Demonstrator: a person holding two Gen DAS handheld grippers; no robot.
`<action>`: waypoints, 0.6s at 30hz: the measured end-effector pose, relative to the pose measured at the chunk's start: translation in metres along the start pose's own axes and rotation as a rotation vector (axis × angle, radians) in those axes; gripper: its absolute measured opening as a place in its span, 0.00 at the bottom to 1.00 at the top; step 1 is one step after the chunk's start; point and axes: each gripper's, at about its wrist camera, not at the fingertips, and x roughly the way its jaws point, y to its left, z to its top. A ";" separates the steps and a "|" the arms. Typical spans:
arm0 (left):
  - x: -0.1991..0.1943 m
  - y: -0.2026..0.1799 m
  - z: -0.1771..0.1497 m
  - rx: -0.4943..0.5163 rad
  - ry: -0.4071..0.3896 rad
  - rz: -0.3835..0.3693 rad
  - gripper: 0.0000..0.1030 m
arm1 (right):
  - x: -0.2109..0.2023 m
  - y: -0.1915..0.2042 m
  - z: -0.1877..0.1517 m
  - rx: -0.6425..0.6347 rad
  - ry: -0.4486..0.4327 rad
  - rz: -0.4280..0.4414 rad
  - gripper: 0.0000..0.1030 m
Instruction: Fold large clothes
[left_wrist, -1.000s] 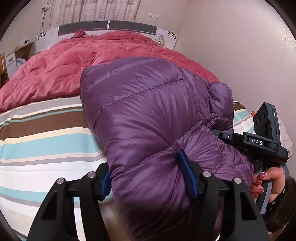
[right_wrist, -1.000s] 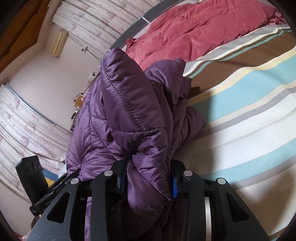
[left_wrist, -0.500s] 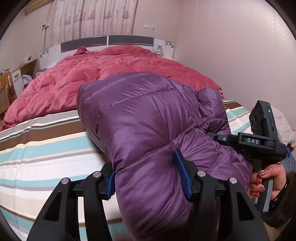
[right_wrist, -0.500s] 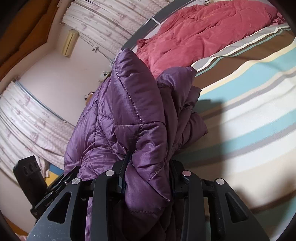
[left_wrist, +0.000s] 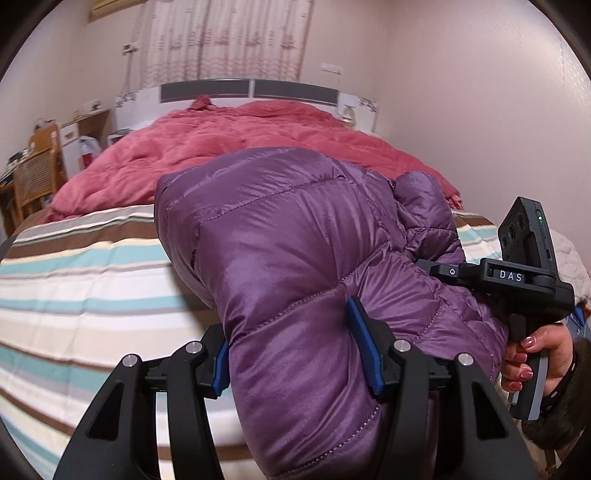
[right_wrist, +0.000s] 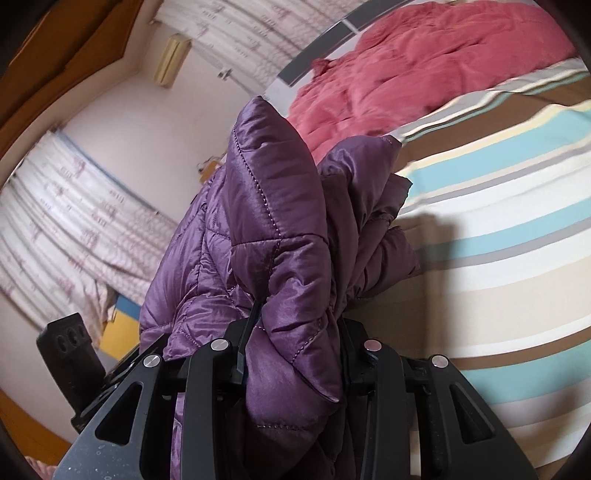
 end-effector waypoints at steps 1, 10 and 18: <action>-0.005 0.007 -0.003 -0.006 -0.007 0.015 0.53 | 0.007 0.009 -0.001 -0.013 0.009 0.013 0.32; -0.052 0.091 -0.029 -0.112 -0.059 0.168 0.53 | 0.088 0.081 -0.014 -0.130 0.123 0.094 0.32; -0.063 0.169 -0.060 -0.247 -0.065 0.282 0.53 | 0.161 0.140 -0.041 -0.262 0.233 0.098 0.32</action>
